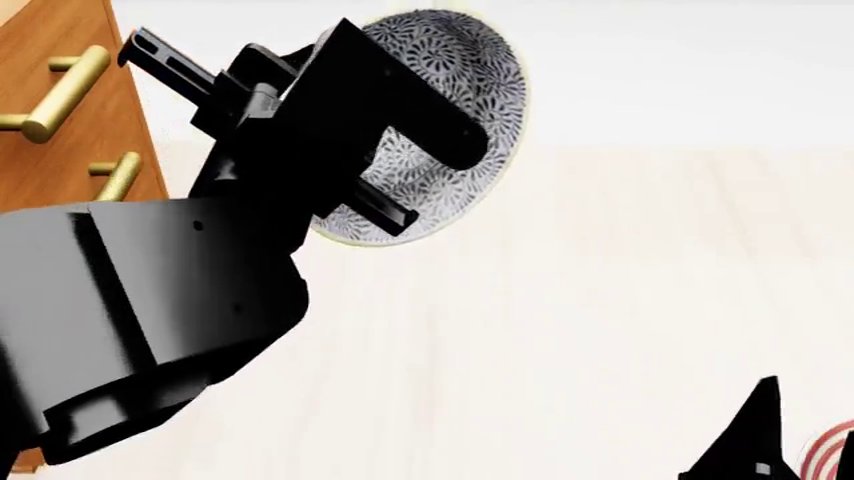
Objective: Put the bowl on top of the cabinet.
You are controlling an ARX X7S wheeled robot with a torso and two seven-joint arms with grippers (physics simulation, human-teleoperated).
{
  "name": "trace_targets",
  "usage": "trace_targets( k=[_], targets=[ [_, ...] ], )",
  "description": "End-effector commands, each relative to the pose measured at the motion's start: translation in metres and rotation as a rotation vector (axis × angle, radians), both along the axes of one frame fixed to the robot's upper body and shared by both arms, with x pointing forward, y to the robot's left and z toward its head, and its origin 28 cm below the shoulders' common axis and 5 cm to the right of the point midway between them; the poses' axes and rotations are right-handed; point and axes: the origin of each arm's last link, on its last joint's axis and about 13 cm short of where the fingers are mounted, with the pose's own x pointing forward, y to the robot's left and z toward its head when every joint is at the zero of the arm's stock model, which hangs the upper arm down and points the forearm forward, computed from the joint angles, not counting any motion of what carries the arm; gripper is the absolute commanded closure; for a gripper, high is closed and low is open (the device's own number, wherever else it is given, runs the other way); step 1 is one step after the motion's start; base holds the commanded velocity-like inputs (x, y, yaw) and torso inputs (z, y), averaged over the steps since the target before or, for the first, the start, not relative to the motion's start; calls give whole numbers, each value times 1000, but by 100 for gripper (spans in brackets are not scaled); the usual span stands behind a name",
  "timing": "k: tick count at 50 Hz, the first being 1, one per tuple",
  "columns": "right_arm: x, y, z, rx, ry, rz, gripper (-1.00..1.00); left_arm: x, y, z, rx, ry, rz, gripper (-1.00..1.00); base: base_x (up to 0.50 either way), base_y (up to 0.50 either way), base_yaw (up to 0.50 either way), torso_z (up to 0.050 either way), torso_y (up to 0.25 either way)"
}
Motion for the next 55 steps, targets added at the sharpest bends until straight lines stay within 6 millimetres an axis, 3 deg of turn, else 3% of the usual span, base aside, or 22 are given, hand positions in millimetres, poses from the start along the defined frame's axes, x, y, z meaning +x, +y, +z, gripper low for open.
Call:
trace_targets(
  k=[1, 17, 34, 55],
  targets=[
    [18, -7, -17, 64, 49, -32, -100, 15, -2, 30, 76, -121, 33, 100, 0, 0, 0, 0, 0],
    [28, -13, -22, 77, 88, -63, -100, 45, -6, 81, 123, -128, 83, 100, 0, 0, 0, 0, 1],
    [33, -16, -24, 80, 100, -86, -100, 46, 5, 131, 96, -145, 88, 100, 0, 0, 0, 1, 1],
    [41, -20, -30, 90, 132, -101, -100, 53, 28, 159, -40, -79, 61, 100, 0, 0, 0, 0, 0]
  ],
)
